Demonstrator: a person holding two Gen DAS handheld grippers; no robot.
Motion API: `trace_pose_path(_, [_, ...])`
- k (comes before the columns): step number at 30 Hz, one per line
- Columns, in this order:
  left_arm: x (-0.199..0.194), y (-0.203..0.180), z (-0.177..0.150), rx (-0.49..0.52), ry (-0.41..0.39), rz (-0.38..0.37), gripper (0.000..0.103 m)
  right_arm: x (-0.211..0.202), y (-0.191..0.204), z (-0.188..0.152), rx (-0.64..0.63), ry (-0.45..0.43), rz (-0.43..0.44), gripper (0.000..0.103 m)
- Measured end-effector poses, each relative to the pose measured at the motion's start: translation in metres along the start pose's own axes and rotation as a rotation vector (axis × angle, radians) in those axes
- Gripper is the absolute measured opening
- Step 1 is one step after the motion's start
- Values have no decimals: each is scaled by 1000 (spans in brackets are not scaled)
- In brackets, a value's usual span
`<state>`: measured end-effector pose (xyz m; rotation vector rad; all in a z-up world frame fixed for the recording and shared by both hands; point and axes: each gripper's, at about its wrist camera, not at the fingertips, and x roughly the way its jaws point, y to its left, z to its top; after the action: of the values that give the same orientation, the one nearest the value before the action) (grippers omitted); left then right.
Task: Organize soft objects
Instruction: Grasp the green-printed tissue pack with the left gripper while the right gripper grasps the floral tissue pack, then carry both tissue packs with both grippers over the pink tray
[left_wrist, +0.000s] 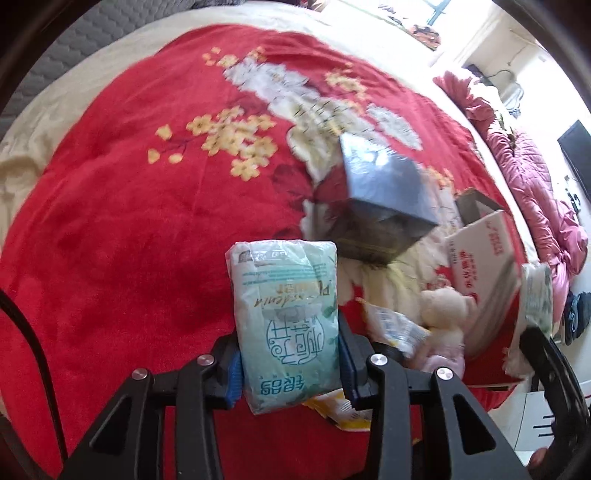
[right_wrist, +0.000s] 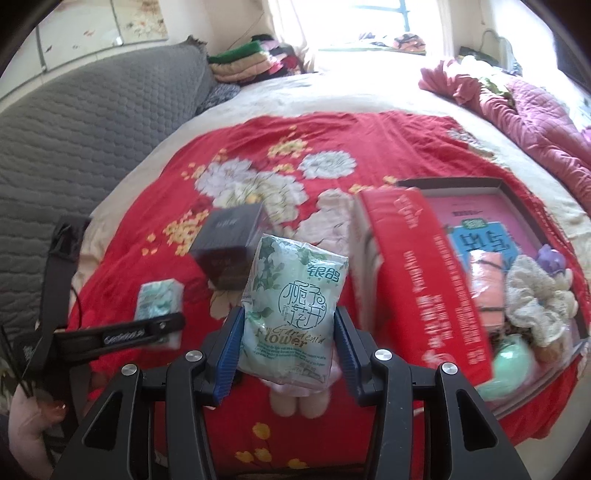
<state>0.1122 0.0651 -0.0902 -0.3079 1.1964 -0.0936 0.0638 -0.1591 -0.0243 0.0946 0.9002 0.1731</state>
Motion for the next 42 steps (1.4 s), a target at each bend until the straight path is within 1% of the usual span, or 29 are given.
trace_pose_path(5, [-26,-18,-7,43,-37,-13,41,-16,-11,6,29,-33,-7,49])
trace_pose_path(15, [-60,-63,-17,124,-84,-47,41,-44,-21,12,47,-90,-1,49])
trace_pose_path(17, [-66,-73,-19,140,-85,-66,41,-49,-25,13,53,-97,-9,49])
trace_pose_path(20, [-75,-88,-23,169,-97,-72,41,-60,-32,15,64,-117,-36,49])
trace_pose_path(32, [-101,-149,-30,279,-140,-89,41,-101,-84,18,166,-192,-79,49])
trace_pose_path(39, [-107,-178,-38,332,-146,-97,41,-122,-110,15,194,-226,-120,49])
trace_pose_path(42, [-107,-191,-42,359,-146,-98,41,-128,-120,14,212,-237,-123,49])
